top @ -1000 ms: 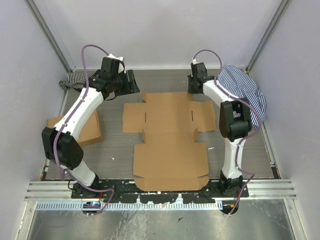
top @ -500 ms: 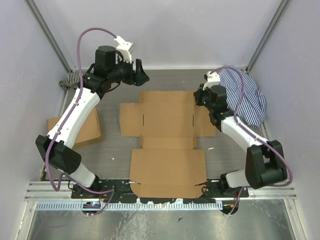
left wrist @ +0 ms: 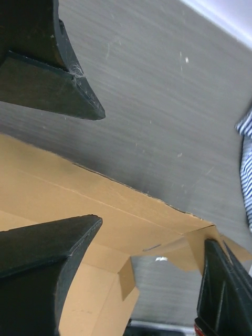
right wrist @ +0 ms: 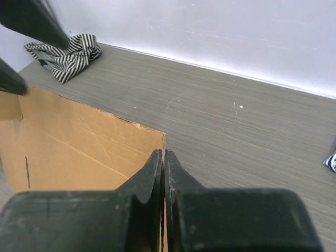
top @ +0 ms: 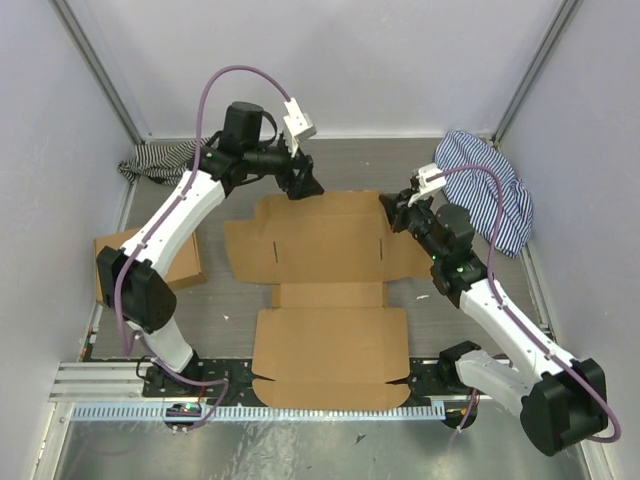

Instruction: Fold the paper box

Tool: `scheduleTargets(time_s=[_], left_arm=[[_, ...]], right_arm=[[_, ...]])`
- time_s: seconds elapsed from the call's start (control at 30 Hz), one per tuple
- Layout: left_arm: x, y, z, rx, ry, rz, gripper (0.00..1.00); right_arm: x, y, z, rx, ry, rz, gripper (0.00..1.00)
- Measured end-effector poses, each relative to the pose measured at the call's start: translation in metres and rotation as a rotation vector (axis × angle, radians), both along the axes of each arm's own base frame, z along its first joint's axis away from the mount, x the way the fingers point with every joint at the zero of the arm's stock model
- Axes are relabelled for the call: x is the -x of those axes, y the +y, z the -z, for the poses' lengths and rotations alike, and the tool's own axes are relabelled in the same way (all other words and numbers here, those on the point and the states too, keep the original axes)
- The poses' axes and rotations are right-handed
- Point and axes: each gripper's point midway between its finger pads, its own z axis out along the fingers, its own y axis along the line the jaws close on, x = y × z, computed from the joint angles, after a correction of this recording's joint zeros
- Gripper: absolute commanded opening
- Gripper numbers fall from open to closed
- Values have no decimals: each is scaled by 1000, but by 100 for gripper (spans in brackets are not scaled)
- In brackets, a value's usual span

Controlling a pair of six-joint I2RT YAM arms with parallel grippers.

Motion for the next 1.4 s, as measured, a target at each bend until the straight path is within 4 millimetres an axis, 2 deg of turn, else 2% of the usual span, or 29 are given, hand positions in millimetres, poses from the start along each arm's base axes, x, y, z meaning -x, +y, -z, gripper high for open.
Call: scheduleTargets(time_s=[0.13,0.37,0.53,0.7,0.83,0.93,1.0,1.03,1.07,1.1,1.13,1.27,1.4], left_arm=[[9,-8,13,15,43,85,78],[27,-17,15,55,84,184,77],[32,-21,30,29,93,198,78],[28,-25,44,3,103,195,77],[28,-28,54,-7,123,202,61],[33,-29,59,-13,145,221,39],[40,-30,62,-21,165,237,23],[42,-30,63,-24,169,244,15],[44,-31,64,-27,172,248,8],[45,-31,64,-30,171,250,5],[44,-31,66,-37,170,245,3],[46,-27,82,-103,172,193,0],[50,-23,96,-213,111,129,0]], right_arm=[[11,7,-14,19,-26,-33,2],[17,7,-15,45,-14,-42,2],[20,7,-16,48,-9,-51,2],[25,11,-17,50,-4,-73,2],[30,12,-19,51,-8,-91,2],[31,13,-22,50,-10,-97,4],[31,13,-25,51,-7,-97,14],[31,12,-25,54,3,-92,26],[30,11,-25,57,18,-81,45],[29,10,-26,56,33,-71,69],[27,8,-29,58,51,-53,80],[14,-4,-48,45,91,51,83],[10,-32,-63,16,130,223,85]])
